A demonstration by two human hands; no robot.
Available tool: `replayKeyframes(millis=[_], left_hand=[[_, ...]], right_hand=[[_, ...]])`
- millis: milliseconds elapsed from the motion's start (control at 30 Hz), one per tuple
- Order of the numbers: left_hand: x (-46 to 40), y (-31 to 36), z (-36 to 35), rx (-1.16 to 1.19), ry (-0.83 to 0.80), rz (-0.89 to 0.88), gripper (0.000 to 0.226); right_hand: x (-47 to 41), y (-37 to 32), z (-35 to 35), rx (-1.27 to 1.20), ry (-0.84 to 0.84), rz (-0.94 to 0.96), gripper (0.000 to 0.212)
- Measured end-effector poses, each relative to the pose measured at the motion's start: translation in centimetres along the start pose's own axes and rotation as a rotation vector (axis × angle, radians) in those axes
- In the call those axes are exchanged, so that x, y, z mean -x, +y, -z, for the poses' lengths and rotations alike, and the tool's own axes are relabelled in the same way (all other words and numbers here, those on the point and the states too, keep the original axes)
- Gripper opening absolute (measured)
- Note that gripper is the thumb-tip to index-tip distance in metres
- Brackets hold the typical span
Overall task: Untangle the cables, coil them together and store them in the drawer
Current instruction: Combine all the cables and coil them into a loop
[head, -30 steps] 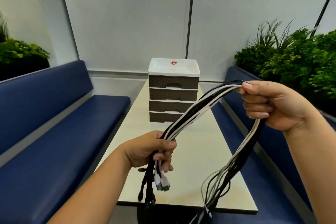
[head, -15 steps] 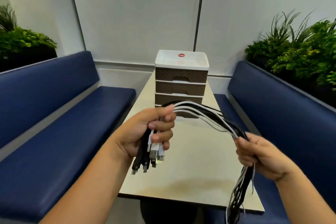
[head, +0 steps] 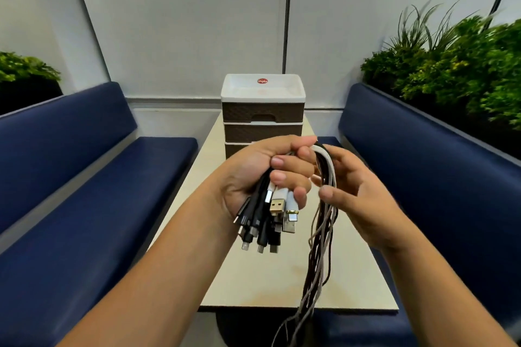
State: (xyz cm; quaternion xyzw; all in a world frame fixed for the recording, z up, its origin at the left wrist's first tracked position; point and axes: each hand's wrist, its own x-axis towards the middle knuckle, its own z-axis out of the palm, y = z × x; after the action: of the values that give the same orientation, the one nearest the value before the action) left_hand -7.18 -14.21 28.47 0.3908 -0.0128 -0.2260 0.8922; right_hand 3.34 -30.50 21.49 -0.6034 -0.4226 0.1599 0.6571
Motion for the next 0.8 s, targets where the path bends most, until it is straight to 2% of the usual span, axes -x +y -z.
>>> replayKeyframes(millis=[67, 133, 233, 433, 600, 667, 733, 800], left_hand=[[0.2, 0.3, -0.3, 0.046, -0.044, 0.002, 0.025], [0.5, 0.8, -0.4, 0.115, -0.073, -0.020, 0.027], [1.0, 1.6, 0.2, 0.251, -0.106, -0.051, 0.030], [2.5, 3.8, 2.0, 0.362, -0.022, -0.220, 0.031], [3.8, 5.1, 2.6, 0.465, 0.031, -0.385, 0.030], [3.9, 5.0, 2.8, 0.521, 0.082, -0.522, 0.032], [3.9, 4.7, 3.6, 0.541, 0.206, -0.720, 0.036], [4.0, 4.3, 4.7, 0.531, 0.322, -0.864, 0.043]], right_hand=[[-0.5, 0.3, -1.3, 0.005, 0.044, 0.002, 0.032], [-0.4, 2.3, -2.5, -0.039, 0.111, -0.079, 0.011], [0.7, 6.1, -3.8, -0.135, 0.074, -0.203, 0.012], [4.1, 12.7, -6.0, -0.116, -0.089, -0.433, 0.017], [5.9, 14.5, -6.5, -0.094, -0.117, -0.550, 0.016], [6.2, 14.8, -6.3, -0.049, -0.126, -0.580, 0.018], [6.6, 14.9, -6.0, 0.034, -0.131, -0.593, 0.020], [6.9, 15.0, -5.8, 0.219, -0.149, -0.582, 0.021]])
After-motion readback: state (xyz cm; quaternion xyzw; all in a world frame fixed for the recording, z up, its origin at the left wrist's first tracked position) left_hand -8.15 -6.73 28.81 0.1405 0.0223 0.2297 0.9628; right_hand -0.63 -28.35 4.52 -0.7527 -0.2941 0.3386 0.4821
